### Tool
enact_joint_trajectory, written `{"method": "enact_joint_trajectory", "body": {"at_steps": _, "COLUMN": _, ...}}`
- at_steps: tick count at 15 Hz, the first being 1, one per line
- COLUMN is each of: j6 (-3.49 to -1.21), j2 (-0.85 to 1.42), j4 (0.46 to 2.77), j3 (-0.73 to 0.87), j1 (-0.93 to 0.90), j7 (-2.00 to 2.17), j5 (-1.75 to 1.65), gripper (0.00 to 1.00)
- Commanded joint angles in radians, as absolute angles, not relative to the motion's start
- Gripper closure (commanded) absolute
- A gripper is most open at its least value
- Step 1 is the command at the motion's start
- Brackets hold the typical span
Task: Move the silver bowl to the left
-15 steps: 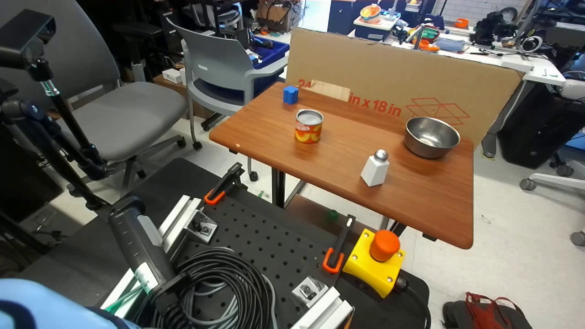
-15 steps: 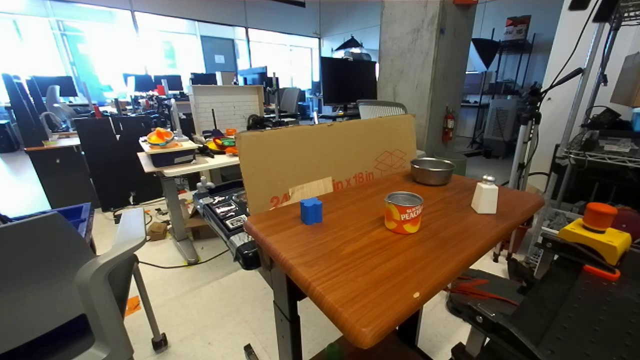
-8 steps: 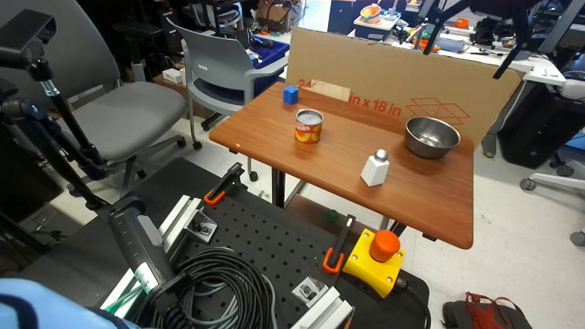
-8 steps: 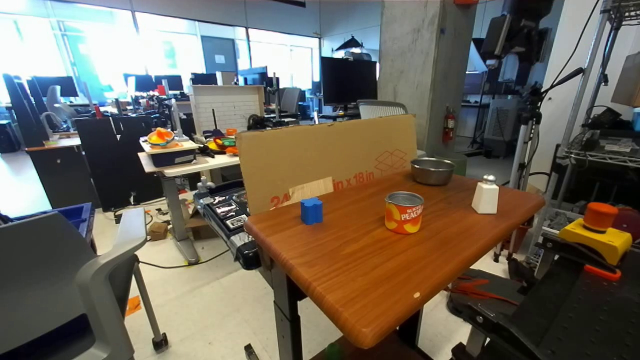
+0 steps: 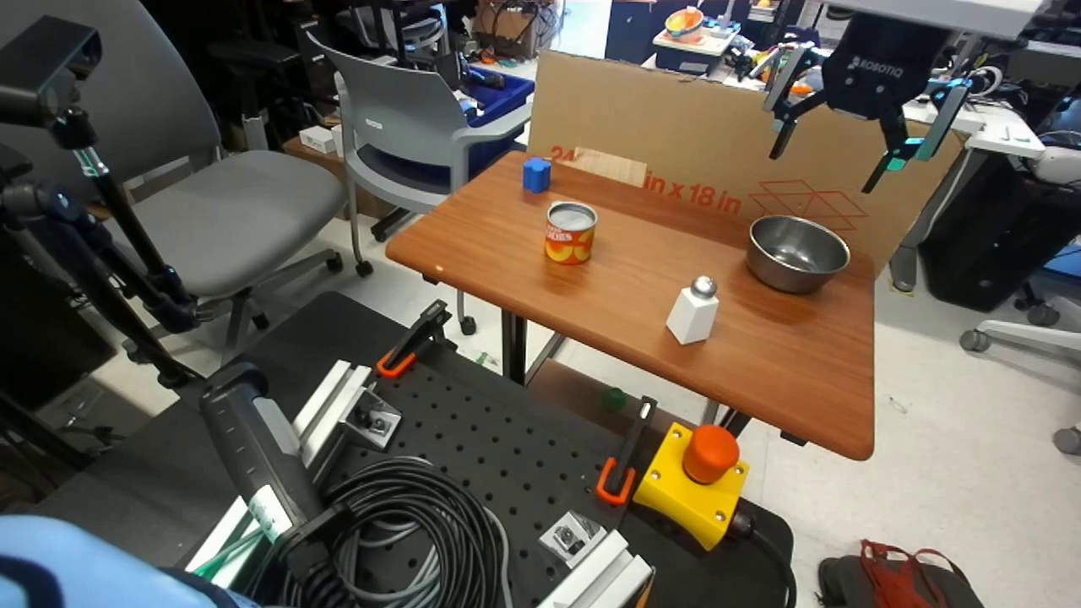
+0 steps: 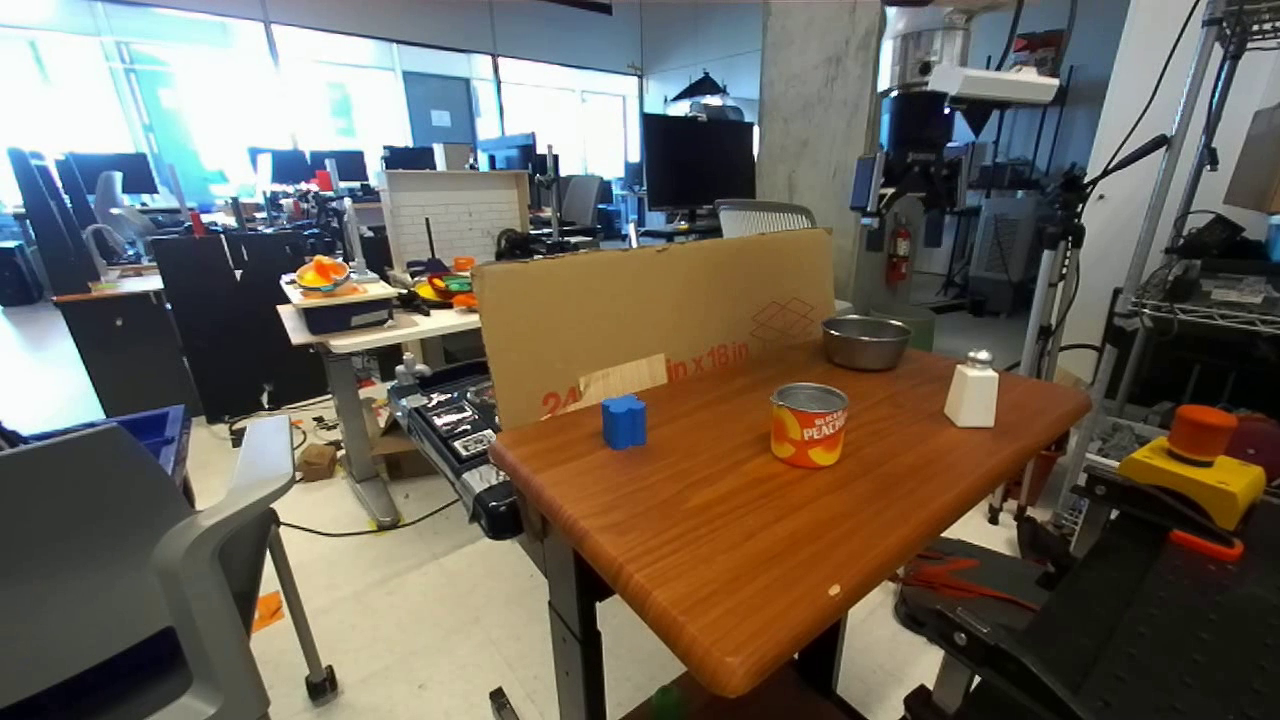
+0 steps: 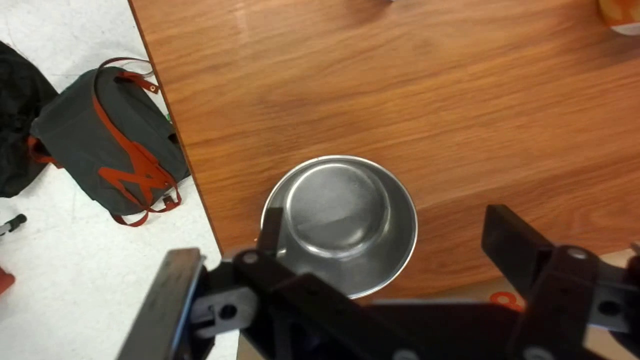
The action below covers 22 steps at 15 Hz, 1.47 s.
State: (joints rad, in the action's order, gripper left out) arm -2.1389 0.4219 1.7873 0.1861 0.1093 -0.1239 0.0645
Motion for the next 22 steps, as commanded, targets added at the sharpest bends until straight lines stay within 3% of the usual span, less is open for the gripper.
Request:
{"method": "enact_joint_trajectory", "body": {"at_steps": 1, "j6": -2.069, "j2": 0.572, "j4": 1.605, "j3": 0.149, "j1": 0.128, "j7": -0.068, "j5": 0.037, "gripper": 0.00}}
{"method": "enact_joint_trajectory", "body": {"at_steps": 11, "j6": -1.915, "j2": 0.864, "j4": 1.313, "j3": 0.144, "j1": 0.106, "j7": 0.031, "j5": -0.042, "gripper": 0.00}}
{"method": "enact_joint_trajectory", "body": {"at_steps": 12, "j6": -1.905, "j2": 0.886, "j4": 1.291, "j3": 0.143, "j1": 0.104, "j7": 0.038, "j5": -0.052, "gripper": 0.25}}
{"method": "enact_joint_trajectory", "body": {"at_steps": 14, "j6": -1.884, "j2": 0.920, "j4": 1.253, "j3": 0.143, "j1": 0.097, "j7": 0.044, "j5": -0.070, "gripper": 0.35}}
{"method": "enact_joint_trajectory", "body": {"at_steps": 22, "j6": -1.788, "j2": 0.929, "j4": 1.191, "j3": 0.132, "j1": 0.099, "j7": 0.028, "j5": -0.078, "gripper": 0.97}}
